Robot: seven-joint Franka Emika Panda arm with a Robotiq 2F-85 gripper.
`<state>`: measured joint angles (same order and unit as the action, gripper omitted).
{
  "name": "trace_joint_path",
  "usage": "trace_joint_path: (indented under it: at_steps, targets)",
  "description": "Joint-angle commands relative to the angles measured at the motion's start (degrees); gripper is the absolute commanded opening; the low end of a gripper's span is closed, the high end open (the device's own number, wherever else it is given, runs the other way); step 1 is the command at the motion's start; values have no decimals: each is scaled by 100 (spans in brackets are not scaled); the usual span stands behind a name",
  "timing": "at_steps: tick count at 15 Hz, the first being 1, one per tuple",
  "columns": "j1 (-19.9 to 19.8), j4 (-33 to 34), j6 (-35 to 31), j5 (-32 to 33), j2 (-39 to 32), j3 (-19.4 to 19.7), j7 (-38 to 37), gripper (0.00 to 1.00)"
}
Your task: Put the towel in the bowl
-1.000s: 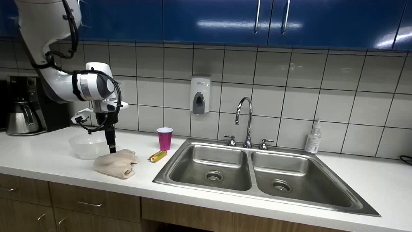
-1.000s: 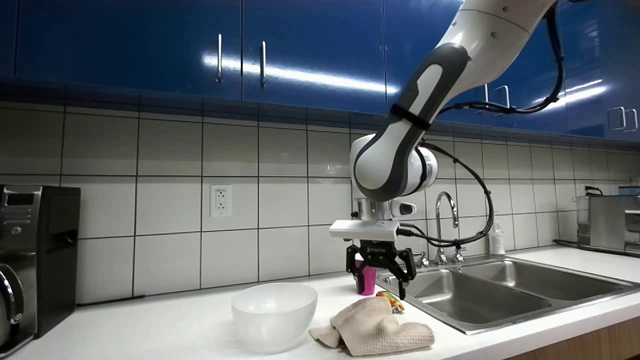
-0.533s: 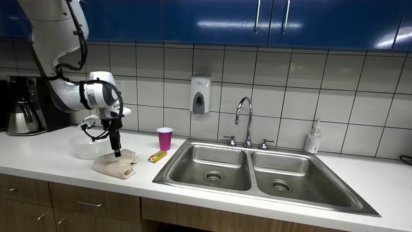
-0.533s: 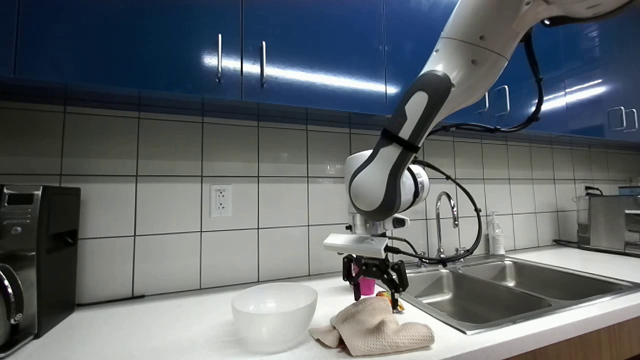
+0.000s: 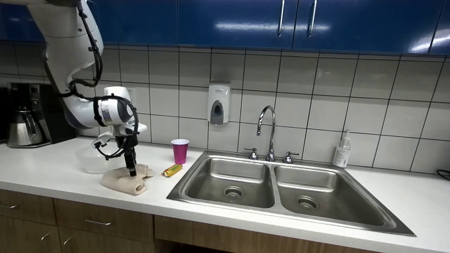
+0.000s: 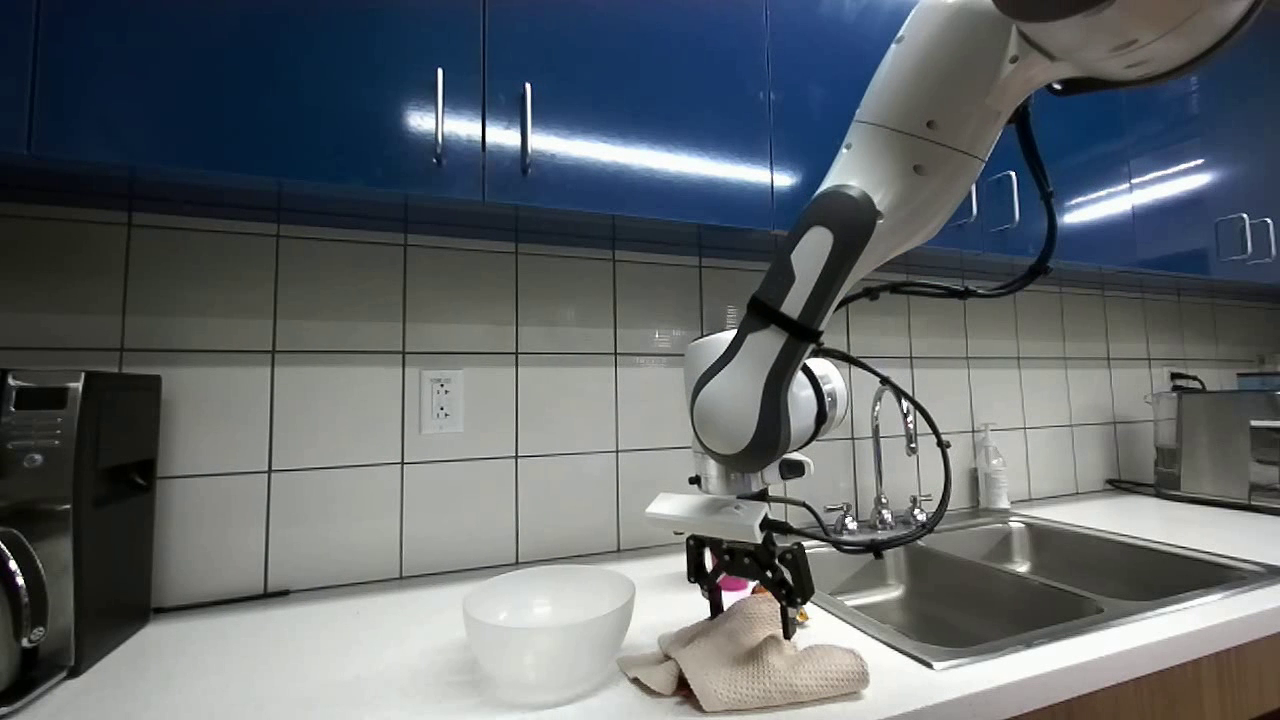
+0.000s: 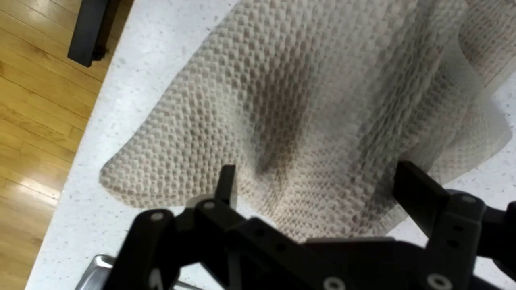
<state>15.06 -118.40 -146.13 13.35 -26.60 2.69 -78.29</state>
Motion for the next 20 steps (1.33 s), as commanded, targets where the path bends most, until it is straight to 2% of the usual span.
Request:
trace_joint_path:
  at_steps: [1,3,4,6,14,20]
  targets:
    - [117,173,-17,-35,-169,108,-129,100]
    - [114,188,-14,-61,-206,113,-108,100]
    - [98,180,-36,-89,-209,107,-96,75]
    - [103,170,-45,-90,-206,120,-99,66]
    - [88,139,-54,-106,-204,123,-65,2]
    - [84,41,-138,-116,-100,131,-50,1]
